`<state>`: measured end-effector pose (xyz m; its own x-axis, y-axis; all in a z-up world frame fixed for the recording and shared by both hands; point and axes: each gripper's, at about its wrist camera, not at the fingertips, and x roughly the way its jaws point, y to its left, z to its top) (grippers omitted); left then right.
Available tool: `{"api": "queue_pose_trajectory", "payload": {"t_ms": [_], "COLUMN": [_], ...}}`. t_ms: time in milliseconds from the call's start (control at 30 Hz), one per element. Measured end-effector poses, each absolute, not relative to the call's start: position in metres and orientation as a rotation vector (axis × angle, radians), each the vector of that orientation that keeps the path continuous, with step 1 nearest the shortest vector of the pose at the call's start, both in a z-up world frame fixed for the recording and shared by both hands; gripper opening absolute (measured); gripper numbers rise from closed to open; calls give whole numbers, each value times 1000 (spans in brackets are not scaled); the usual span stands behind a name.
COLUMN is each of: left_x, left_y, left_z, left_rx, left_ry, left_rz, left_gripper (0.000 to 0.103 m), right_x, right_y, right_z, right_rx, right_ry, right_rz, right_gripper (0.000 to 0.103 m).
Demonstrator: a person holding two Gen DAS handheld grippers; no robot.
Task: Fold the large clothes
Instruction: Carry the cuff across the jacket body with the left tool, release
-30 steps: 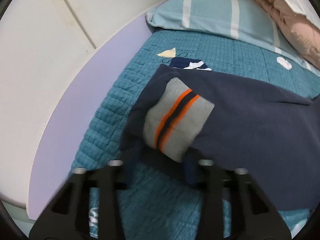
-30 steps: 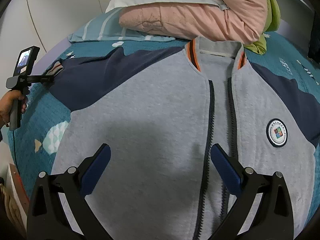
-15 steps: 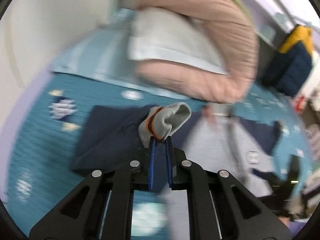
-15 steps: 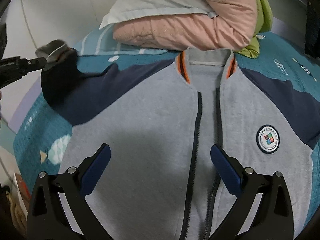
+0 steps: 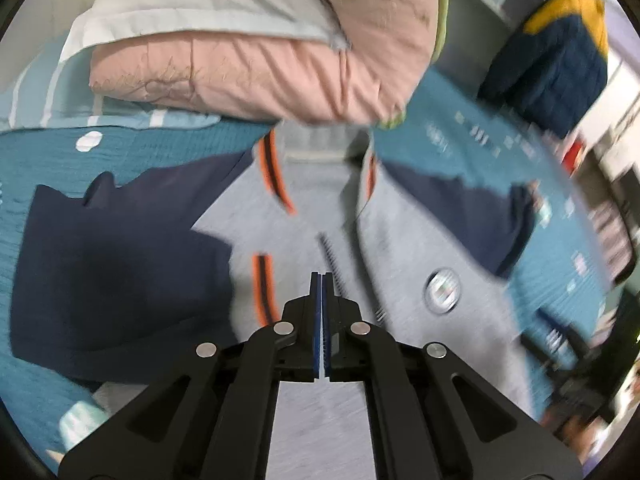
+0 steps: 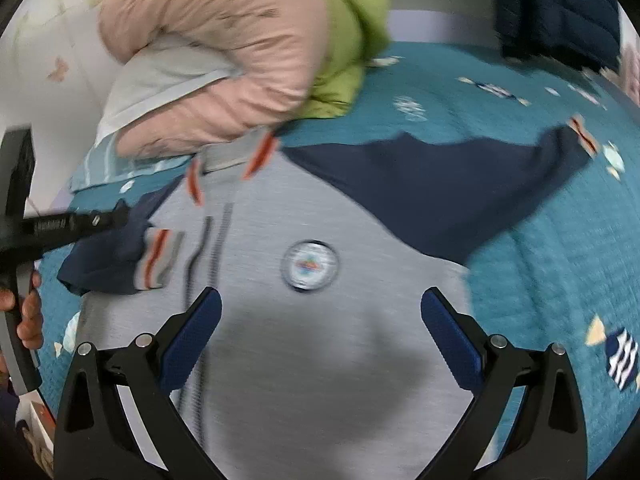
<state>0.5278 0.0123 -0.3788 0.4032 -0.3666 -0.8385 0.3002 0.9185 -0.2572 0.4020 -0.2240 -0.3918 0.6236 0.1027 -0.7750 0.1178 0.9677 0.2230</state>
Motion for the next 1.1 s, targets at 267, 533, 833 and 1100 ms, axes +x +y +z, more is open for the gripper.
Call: {"api": "queue_pose_trajectory", "payload": {"t_ms": [267,533,833,1100], "left_x": [511,526,516,517], "left_y": [3,-5,-25,-124], "left_z": [-417,-443,-387,-347], "left_rx": [36,110,-79,-211], "left_ry": [1141,1181,1081,1024], "left_rz": [-347,-189,-323,-575], "left_gripper": [79,33,8,7], "right_x": [400,393,386,381], "right_y": [-277,-312,-355,-383], "right_z": [-393,-399,-396,-402], "right_rx": [341,427,529,585], "right_ry": [924,934,895,887], "right_rz": [-41,-58,-93,-145], "right_gripper": [96,96,96,96]}}
